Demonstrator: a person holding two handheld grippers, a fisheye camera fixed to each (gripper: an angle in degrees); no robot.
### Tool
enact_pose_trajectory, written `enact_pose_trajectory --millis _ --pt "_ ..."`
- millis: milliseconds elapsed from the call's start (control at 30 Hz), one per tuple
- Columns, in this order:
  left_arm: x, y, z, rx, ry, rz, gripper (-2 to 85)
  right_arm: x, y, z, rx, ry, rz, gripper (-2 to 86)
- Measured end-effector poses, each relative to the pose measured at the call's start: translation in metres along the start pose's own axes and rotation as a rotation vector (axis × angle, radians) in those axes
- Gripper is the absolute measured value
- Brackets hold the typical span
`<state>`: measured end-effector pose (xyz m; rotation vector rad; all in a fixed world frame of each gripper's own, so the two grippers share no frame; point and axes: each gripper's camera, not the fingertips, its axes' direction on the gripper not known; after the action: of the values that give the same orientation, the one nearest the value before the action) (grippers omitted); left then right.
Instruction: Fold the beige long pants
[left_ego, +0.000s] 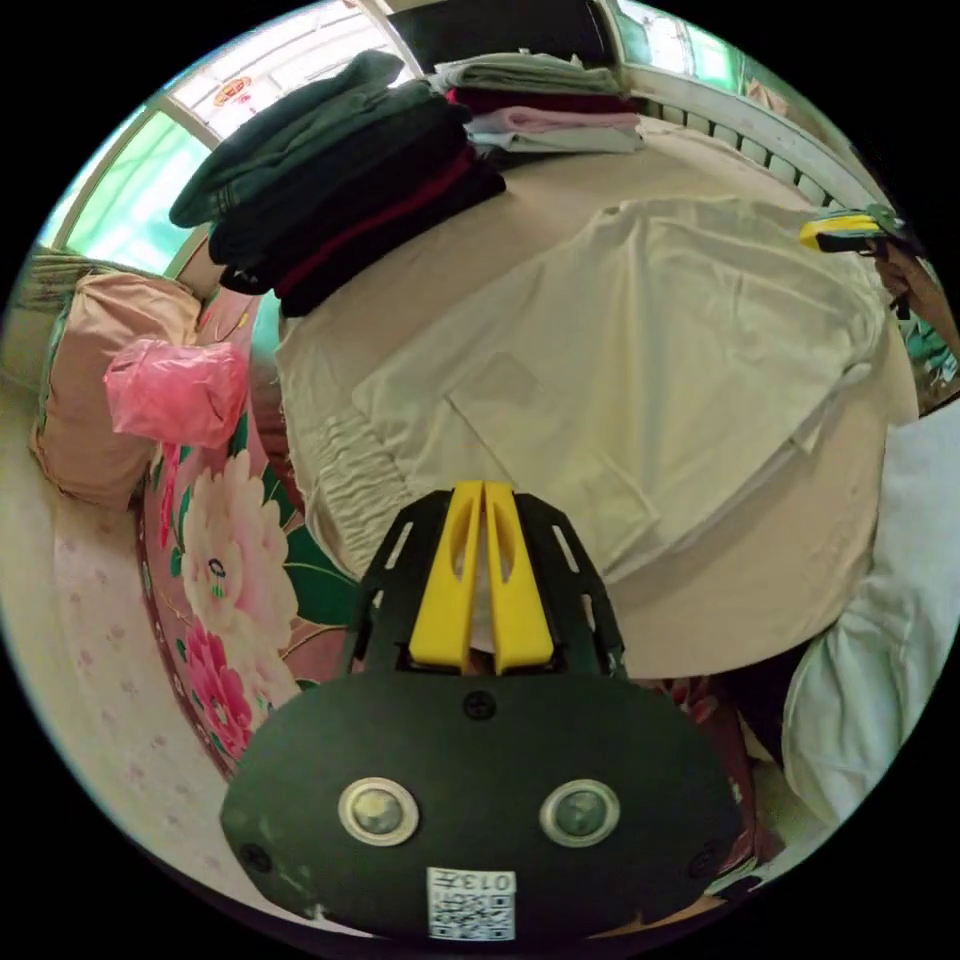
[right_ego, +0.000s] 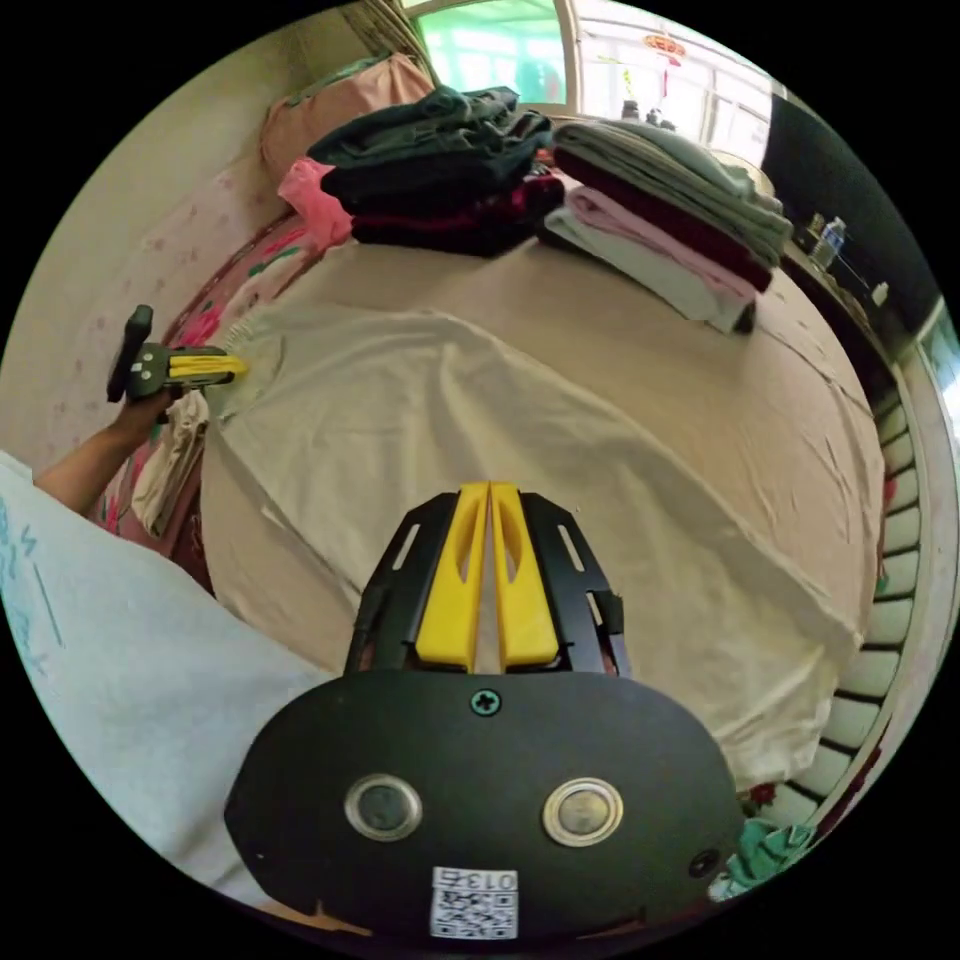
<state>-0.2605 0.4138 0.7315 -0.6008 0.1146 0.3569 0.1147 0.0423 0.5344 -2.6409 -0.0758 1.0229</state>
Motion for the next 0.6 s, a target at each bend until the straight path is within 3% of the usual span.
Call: enact_pose_trajectory --millis 133,267,400,467,600 --pt "0.018 0.023 0.019 -0.015 -0.042 0.082 -0.3 0.029 0.068 -0.002 -0.083 0.099 0.173 0.2" --pt "0.007 0.026 0.037 -0.033 0.051 0.107 -0.3 0.064 0.115 -0.006 -0.139 0.244 0.343 0.2" --pt "0.009 0.008 0.024 -0.020 0.088 0.028 -0.3 0.085 0.142 -0.036 -0.006 0.243 0.434 0.2" --pt "0.039 -0.009 0.006 0.104 0.160 0.080 -0.3 0.094 0.153 -0.037 -0.012 0.255 0.457 0.2" --pt "0.107 -0.039 0.025 0.042 0.185 0.257 -0.2 0.122 0.186 -0.032 0.011 0.200 0.512 0.3"
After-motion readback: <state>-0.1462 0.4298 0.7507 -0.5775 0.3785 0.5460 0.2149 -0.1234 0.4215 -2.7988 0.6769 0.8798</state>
